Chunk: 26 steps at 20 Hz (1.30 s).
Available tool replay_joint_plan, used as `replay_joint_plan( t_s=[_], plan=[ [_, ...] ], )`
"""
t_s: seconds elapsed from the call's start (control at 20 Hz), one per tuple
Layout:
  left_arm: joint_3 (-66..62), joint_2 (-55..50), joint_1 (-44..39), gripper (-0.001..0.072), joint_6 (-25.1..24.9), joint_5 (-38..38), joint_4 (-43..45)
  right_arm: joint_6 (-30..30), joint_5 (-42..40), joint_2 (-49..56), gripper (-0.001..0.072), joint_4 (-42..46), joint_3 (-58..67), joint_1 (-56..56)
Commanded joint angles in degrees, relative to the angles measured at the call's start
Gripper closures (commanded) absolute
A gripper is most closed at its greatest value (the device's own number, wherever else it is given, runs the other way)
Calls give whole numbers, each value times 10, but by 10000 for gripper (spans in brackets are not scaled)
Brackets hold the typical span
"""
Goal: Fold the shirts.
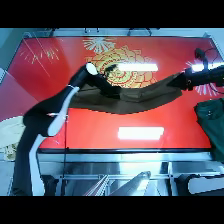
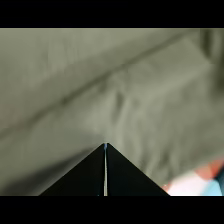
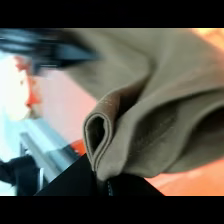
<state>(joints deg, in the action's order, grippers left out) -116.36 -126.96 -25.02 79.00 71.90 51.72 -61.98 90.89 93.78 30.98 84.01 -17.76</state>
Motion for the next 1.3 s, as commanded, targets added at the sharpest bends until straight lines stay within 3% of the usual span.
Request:
replay_joint_plan(
  t_s=[0.0, 0.1, 0.25, 0.4, 0.55, 0.65, 0.8, 0.85, 0.9, 0.95, 1.0, 1.05, 1.15, 1.25],
  plan=[
    [-48, -54, -45, 704, 56, -28, 10, -2, 19, -48, 687, -61, 1, 21],
    [-28, -40, -40, 704, 52, -36, -34, 0, 7, -58, 687, -71, 1, 49],
    [11, 43, 15, 704, -43, 28, -203, -15, -73, -60, 688, -71, 1, 117],
    [2, 158, 108, 705, -71, 136, -281, -12, -263, -52, 687, -71, 1, 243],
    [2, 280, 204, 704, -72, 169, -273, 38, -463, -1, 687, -92, 12, 384],
    [2, 336, 255, 704, -81, 189, -273, 41, -532, 84, 687, -101, 79, 459],
    [48, 400, 297, 704, -101, 188, -273, 14, -500, 271, 686, -110, 283, 522],
    [87, 421, 303, 704, -113, 178, -272, -10, -467, 330, 580, -120, 355, 532],
    [130, 440, 306, 704, -122, 172, -273, -11, -442, 369, 312, -145, 394, 537],
    [171, 456, 306, 704, -135, 167, -273, -11, -428, 381, 303, -183, 392, 536],
    [211, 469, 307, 704, -146, 160, -273, -10, -407, 376, 601, -215, 368, 525],
    [241, 476, 311, 704, -154, 154, -273, -11, -373, 364, 677, -228, 342, 507],
    [288, 488, 315, 704, -164, 145, -274, -11, -263, 324, 687, -205, 301, 457],
    [324, 500, 318, 704, -178, 136, -275, -49, -184, 277, 688, -141, 270, 410]
  ],
)
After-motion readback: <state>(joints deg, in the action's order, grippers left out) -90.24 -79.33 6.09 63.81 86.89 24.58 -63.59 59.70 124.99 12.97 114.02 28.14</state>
